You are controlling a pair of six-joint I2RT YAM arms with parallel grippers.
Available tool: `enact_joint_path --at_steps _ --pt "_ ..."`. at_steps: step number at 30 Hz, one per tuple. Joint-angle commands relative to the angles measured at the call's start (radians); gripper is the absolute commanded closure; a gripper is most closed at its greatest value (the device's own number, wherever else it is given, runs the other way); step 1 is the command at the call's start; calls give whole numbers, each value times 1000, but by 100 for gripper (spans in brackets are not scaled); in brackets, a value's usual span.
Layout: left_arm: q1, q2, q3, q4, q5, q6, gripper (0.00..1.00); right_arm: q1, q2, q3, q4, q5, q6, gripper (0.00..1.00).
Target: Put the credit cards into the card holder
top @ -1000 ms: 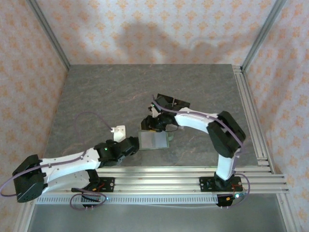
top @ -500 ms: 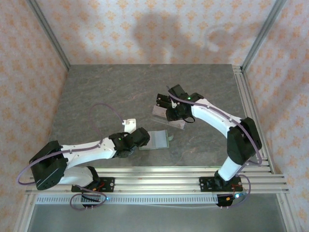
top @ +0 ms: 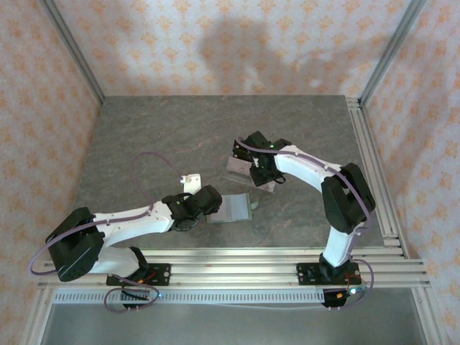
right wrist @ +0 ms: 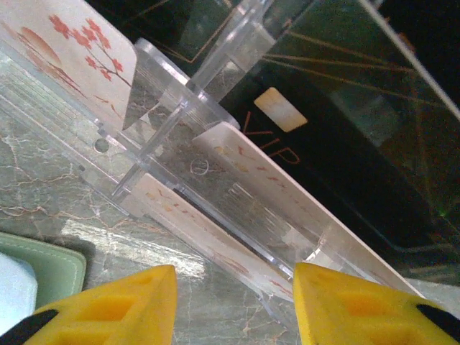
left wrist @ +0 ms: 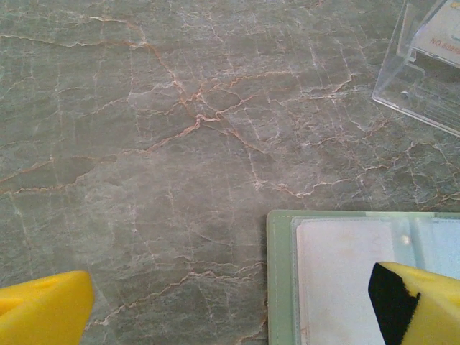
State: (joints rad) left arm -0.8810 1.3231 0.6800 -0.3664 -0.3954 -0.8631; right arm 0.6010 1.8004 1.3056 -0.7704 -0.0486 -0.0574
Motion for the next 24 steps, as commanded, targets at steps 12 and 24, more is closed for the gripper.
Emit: enact_joint_path --at_steps 12,24 --pt "11 31 21 8 2 -3 0 2 9 14 -18 -72 -27 64" --pt "11 42 38 -2 3 2 0 20 -56 -26 -31 -125 -32 66"
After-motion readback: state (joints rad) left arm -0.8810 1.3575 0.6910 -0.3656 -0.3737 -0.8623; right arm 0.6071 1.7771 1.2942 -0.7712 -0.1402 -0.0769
